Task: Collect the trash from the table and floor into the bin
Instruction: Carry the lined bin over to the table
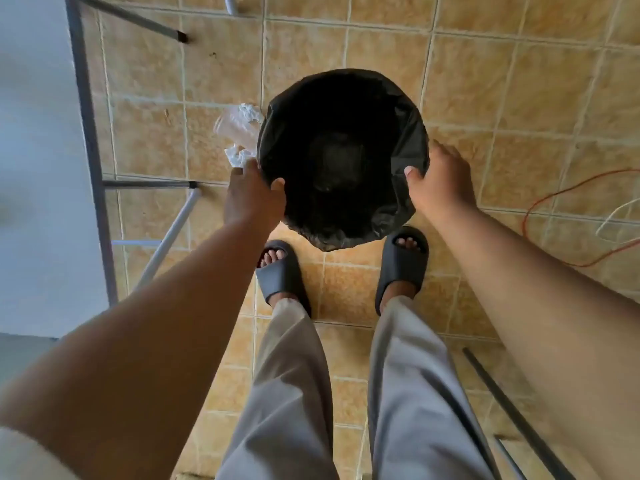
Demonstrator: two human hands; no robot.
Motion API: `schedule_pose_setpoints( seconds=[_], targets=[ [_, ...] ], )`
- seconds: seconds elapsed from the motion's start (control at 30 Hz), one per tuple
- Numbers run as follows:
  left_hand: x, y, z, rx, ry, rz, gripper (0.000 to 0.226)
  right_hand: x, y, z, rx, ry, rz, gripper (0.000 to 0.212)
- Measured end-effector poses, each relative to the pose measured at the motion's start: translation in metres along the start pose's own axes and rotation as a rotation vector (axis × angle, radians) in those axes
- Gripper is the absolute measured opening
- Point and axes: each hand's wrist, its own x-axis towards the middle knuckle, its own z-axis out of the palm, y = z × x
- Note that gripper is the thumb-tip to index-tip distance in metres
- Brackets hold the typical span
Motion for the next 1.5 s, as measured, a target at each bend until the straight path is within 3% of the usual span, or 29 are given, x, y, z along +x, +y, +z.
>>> schedule_pose_setpoints(
  seconds=[0.3, 0.57, 0.9, 1.2, 1.5],
  targets=[
    [0.050, -0.022, 0.023, 0.223, -0.019, 0.086, 0.023, 0.021, 0.016, 0.029, 0.015, -0.034, 0.128, 0.034],
    [0.019, -0.015, -0.004, 0.158, -0.018, 0.044, 0.025, -0.005, 0.004, 0.002, -0.012, -0.014, 0.127, 0.033],
    [-0.112, 0.023, -0.123, -0.036, -0.022, -0.033, 0.029, -0.118, -0.038, -0.117, -0.048, -0.037, 0.094, 0.041],
    [-0.246, 0.042, -0.236, -0.176, 0.096, 0.038, 0.039, -0.225, -0.085, -0.249, 0.019, -0.006, -0.011, 0.043],
    [-0.321, 0.039, -0.305, -0.328, 0.267, 0.024, 0.041, -0.278, -0.135, -0.320, 0.060, 0.048, -0.194, 0.035]
  ],
)
